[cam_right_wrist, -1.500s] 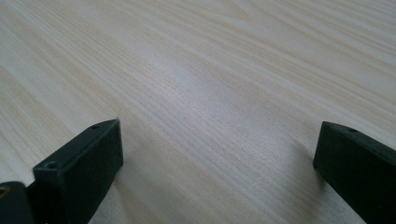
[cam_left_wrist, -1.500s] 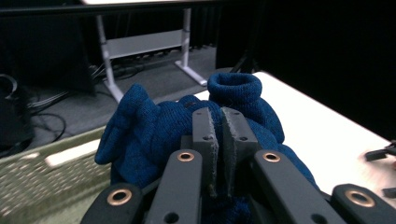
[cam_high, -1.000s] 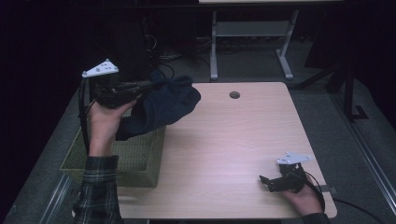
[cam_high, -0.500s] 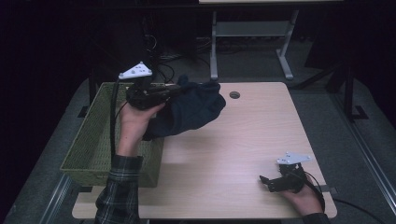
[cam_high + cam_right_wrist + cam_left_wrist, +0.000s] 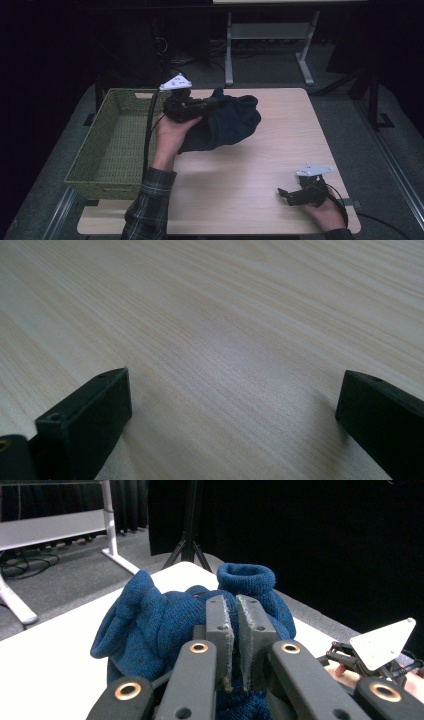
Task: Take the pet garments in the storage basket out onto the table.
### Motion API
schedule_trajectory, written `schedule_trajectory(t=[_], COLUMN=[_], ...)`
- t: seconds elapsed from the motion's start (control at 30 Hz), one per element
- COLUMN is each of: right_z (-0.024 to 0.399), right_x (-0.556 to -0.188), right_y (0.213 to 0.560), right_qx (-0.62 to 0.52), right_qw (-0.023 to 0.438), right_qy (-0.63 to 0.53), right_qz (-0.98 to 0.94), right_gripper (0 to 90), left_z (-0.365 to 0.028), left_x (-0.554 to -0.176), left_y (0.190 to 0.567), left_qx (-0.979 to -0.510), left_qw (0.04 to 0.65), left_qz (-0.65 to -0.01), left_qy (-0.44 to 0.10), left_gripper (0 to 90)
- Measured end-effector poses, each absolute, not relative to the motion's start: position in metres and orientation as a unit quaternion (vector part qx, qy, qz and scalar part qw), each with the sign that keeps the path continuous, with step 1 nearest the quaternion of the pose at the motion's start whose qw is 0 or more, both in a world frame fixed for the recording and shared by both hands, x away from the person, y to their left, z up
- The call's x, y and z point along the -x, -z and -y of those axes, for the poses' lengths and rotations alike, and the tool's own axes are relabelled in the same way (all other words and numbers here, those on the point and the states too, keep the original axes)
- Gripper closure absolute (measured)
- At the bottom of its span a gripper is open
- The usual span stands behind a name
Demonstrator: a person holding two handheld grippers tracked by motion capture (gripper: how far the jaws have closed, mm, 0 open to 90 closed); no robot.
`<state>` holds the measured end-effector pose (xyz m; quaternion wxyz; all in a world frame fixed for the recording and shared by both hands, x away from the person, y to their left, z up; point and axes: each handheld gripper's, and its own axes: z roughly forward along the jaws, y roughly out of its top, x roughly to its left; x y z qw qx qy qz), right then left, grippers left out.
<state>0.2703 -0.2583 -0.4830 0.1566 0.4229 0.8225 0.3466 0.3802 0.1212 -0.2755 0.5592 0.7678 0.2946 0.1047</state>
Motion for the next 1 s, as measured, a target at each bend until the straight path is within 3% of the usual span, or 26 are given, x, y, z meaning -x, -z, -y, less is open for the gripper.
schedule_trajectory(t=[1.0], right_z=[0.258], right_x=[-0.27], right_y=[0.483], right_qx=[-0.423], right_qw=[0.156], right_qy=[-0.346], right_qz=[-0.823], right_gripper=[1.2], left_z=[-0.045], left_x=[-0.377], left_y=[0.372], left_qx=[-0.812], left_qw=[0.501], left_qz=[-0.297], left_qy=[-0.038], left_gripper=[83.3])
